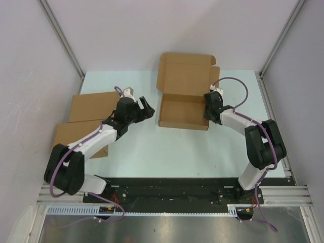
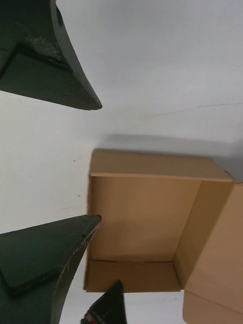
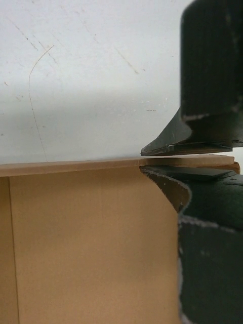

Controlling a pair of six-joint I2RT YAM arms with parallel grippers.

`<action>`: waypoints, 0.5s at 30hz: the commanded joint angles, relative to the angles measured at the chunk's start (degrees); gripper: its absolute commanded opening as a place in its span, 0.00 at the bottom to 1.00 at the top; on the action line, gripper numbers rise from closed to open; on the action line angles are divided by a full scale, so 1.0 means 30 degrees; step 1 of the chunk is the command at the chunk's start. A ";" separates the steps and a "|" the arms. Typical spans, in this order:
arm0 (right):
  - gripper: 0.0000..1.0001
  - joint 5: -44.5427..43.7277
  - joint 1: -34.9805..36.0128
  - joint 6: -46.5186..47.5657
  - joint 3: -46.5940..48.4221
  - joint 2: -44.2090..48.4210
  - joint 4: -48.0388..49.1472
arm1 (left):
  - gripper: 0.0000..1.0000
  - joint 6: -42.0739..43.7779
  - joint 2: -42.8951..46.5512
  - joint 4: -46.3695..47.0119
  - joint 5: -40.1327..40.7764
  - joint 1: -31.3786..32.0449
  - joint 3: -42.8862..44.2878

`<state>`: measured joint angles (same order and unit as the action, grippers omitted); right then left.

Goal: Fold the paper box

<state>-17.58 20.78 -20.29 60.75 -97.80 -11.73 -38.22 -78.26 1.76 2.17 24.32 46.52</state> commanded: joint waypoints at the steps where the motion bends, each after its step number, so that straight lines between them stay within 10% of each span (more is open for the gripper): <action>1: 0.16 -0.0583 0.0427 0.0641 -0.0065 -0.0183 0.0041 | 0.88 0.1926 -0.2560 0.1552 0.0272 0.0127 0.2824; 9: 0.15 -0.0936 0.0809 0.1227 -0.0065 -0.0477 0.0071 | 0.83 0.2924 -0.7368 0.0470 0.0502 0.0947 0.5848; 15: 0.12 -0.1287 0.1131 0.1608 -0.0036 -0.0330 0.0129 | 0.56 0.2631 -0.9039 0.0818 0.0419 0.1035 0.6055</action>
<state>-20.27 23.07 -17.06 60.75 -98.19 -11.57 -31.73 -103.53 3.29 3.31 27.09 62.50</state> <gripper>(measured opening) 0.131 0.630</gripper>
